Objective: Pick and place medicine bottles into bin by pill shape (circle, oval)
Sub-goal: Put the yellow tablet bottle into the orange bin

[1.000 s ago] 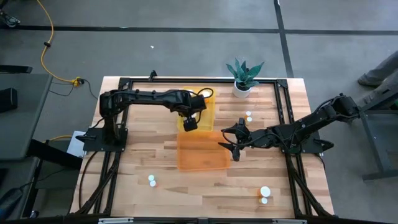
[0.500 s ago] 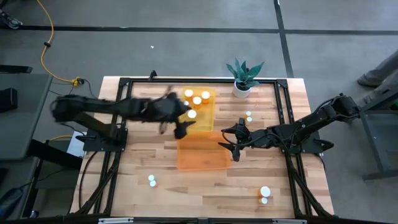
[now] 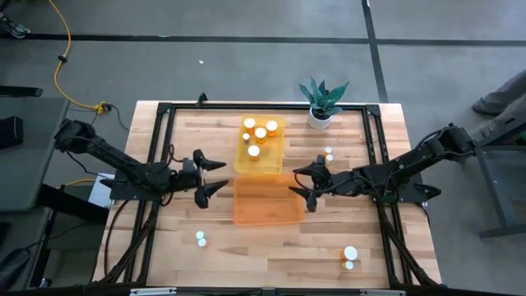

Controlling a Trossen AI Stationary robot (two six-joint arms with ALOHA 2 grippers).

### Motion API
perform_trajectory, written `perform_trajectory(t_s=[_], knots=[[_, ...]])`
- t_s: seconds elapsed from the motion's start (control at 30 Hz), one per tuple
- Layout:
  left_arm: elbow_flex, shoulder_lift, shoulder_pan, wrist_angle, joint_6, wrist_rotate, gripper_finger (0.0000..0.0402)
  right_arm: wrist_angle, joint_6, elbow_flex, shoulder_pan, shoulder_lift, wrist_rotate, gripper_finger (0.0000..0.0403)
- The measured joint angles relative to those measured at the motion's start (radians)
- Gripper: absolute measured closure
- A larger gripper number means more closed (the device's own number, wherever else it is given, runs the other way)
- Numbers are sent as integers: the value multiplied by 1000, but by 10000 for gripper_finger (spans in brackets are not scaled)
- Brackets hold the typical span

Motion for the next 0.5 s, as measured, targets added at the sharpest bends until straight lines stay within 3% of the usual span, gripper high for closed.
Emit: perform_trajectory(t_s=[0.1,0.23,0.33,0.5], knots=[[-14,0,-6,16,7,-43,110,-2,44,0,0,0,78,124],[-9,-8,-7,21,11,-34,110,-117,288,3,-21,0,307,124],[-5,-7,-7,18,11,-30,110,-393,476,42,-59,0,362,124],[-4,-7,-7,19,11,-21,110,-908,851,105,-116,2,323,124]])
